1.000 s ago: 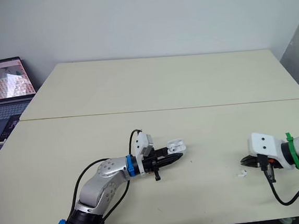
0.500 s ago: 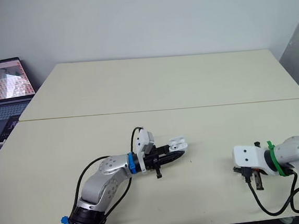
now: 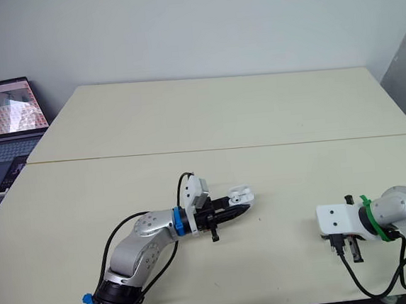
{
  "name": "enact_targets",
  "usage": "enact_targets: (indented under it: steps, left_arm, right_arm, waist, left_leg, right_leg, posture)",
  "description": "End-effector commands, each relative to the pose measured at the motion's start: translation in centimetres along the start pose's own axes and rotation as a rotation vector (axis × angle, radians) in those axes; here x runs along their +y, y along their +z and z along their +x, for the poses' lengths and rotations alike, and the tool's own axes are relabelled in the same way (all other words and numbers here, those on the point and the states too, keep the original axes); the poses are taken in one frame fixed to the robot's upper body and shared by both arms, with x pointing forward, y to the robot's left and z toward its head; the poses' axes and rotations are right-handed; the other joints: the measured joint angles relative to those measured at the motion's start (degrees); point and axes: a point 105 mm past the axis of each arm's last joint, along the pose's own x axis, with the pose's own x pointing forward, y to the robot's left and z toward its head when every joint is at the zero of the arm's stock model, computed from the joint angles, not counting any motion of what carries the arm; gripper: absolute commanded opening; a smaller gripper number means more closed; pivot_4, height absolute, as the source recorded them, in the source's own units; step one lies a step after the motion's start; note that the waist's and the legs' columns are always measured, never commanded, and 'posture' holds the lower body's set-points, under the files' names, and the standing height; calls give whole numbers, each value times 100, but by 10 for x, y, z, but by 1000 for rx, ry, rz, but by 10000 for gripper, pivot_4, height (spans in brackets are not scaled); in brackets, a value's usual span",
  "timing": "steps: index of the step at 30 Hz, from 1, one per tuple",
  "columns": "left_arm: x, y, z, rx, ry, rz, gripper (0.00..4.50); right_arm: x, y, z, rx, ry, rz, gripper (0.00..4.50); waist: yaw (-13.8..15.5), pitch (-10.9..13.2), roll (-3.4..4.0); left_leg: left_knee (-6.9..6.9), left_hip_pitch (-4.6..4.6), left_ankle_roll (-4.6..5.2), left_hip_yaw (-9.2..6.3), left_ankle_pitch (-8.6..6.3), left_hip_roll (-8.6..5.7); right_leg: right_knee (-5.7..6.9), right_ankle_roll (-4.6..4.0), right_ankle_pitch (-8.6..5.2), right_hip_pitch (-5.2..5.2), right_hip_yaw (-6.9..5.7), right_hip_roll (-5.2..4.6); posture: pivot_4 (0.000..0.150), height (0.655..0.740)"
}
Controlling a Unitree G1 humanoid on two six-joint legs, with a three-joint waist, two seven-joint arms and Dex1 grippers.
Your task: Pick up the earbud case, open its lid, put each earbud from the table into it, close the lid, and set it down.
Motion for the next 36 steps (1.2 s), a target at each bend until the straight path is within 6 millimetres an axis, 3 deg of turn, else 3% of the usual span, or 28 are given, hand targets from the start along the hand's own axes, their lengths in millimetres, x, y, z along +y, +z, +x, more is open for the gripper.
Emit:
enact_targets:
  steps: [1,17,27,36]
  left_arm:
    - [-2,8,2,-30,-14,23,8069]
    - [-2,6,2,-27,-19,20,8069]
    - [-1,7,3,-25,-22,23,8069]
    - [-1,6,2,-20,-25,26,8069]
  right_arm:
    - [4,2,-5,4,28,-12,387]
    - [22,-6,-6,35,86,32,387]
    - [11,-20,-14,103,7,68,387]
    - [5,-21,-19,117,-24,72,387]
  waist:
    - [0,0,0]
    - [2,0,0]
    - [3,0,-1]
    - [3,0,-1]
  left_leg:
    - [0,0,0,0,0,0]
    - [0,0,0,0,0,0]
    - [0,1,0,1,0,-1]
    - [0,1,0,2,0,-1]
  right_leg:
    - [0,0,0,0,0,0]
    - [0,0,0,2,-1,0]
    - [-1,0,0,2,-1,0]
    - [-1,0,0,2,-2,0]
  posture:
    - [1500,7400]
    - [1500,7400]
    - [1500,7400]
    - [1500,7400]
